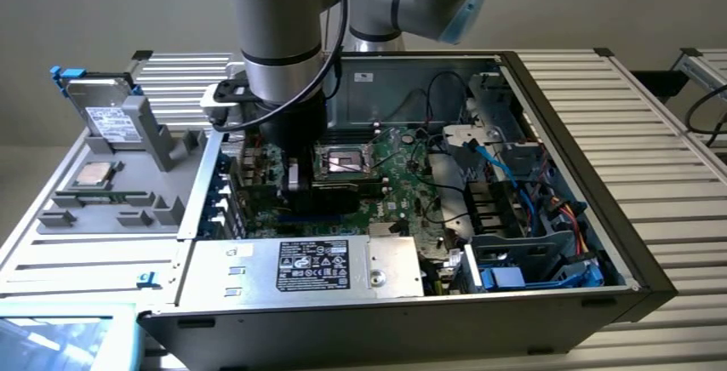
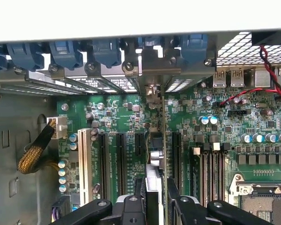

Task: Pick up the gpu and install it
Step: 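Insert the gpu into the slot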

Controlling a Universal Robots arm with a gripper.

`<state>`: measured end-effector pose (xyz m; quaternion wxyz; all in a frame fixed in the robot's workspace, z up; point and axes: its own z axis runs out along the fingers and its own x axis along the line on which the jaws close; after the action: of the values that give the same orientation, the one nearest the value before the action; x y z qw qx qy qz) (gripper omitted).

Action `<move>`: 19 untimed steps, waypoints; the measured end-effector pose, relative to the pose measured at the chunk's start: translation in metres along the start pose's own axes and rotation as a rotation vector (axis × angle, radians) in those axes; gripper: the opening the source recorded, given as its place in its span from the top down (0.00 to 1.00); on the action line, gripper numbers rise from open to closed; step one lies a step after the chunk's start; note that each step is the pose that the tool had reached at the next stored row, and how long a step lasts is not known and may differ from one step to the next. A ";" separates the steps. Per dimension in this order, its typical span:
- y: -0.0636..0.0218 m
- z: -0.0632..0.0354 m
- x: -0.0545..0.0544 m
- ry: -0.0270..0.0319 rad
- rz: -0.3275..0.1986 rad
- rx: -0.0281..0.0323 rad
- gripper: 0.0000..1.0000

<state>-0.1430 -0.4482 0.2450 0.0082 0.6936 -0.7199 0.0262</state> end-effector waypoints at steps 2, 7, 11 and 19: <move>0.0000 0.0000 0.000 0.0000 0.000 0.0000 0.71; 0.0001 0.0003 -0.001 0.0001 0.000 -0.0001 0.71; -0.0002 0.0009 -0.001 0.0012 0.000 -0.0059 0.71; -0.0007 0.0013 -0.001 0.0014 0.000 -0.0105 0.71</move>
<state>-0.1423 -0.4475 0.2437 0.0124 0.6937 -0.7198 0.0229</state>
